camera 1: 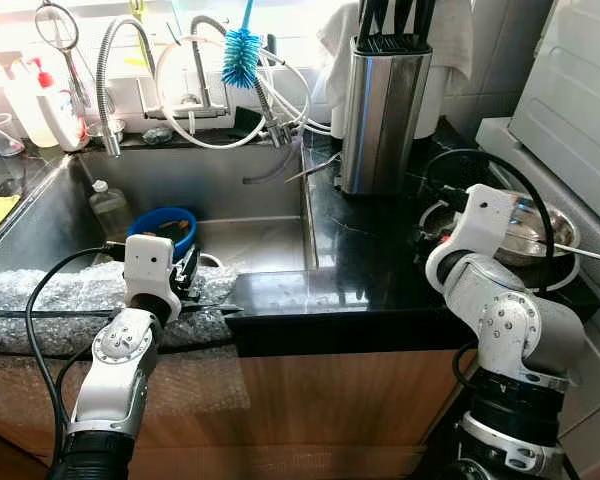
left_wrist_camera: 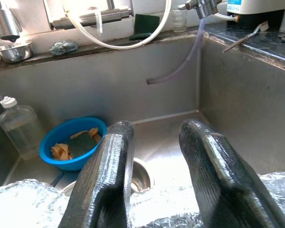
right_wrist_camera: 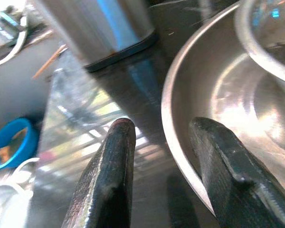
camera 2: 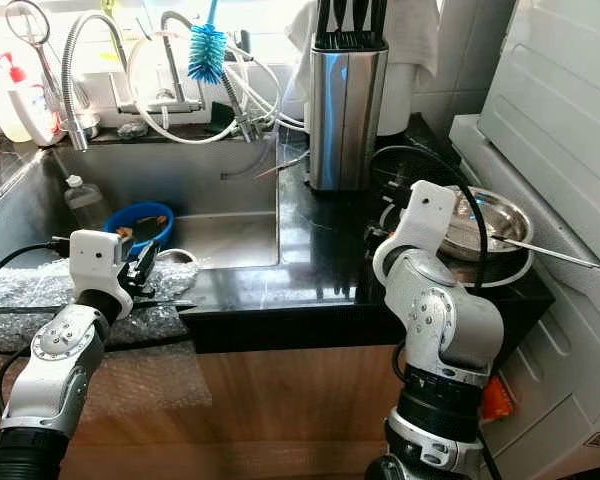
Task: Kitchen organization
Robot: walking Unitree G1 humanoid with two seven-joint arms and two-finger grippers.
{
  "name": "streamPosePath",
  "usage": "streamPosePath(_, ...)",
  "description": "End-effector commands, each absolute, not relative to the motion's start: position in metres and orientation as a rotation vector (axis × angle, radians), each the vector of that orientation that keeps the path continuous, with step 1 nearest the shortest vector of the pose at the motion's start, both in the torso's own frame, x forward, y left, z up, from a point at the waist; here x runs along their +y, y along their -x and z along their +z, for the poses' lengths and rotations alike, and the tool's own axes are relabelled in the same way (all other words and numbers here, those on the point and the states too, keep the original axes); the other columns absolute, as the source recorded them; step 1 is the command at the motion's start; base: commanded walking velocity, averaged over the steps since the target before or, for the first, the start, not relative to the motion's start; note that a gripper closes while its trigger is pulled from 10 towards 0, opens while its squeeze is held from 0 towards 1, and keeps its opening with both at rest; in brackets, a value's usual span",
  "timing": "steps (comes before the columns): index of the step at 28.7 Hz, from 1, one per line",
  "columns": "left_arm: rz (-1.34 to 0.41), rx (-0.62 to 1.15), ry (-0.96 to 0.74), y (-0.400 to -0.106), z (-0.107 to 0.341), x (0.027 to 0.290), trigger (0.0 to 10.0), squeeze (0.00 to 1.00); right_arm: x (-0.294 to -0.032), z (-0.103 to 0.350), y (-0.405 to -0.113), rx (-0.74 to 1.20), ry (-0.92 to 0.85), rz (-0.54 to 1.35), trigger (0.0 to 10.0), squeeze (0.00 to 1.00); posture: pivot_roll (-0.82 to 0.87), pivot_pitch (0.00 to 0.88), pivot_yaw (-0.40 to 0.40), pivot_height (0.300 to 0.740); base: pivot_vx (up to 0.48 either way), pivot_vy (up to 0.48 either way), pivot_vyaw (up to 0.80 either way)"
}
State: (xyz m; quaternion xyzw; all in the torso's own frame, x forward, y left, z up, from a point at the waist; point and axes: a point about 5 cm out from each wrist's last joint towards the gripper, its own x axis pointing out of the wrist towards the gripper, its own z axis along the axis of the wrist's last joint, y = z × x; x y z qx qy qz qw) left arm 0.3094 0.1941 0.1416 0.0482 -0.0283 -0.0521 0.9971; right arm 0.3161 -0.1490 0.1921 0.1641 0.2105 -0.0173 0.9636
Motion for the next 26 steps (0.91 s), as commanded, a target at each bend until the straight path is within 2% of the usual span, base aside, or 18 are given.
streamPosePath(1, -0.117, -0.029, -0.111, -0.311, 0.138, 0.193, 10.0, 0.0, -0.139, 0.195, -0.317, 0.437, -0.344, 0.018, 10.0, 0.0, -0.05, 0.0, 0.025, 0.74, 0.0, 0.0, 0.0)
streamPosePath(26, -0.102, -0.02, -0.116, -0.312, 0.137, 0.198, 10.0, 0.0, -0.115, 0.202, -0.315, 0.397, -0.374, 0.198, 10.0, 0.0, -0.04, 0.0, 0.026, 0.74, 0.0, 0.0, 0.0)
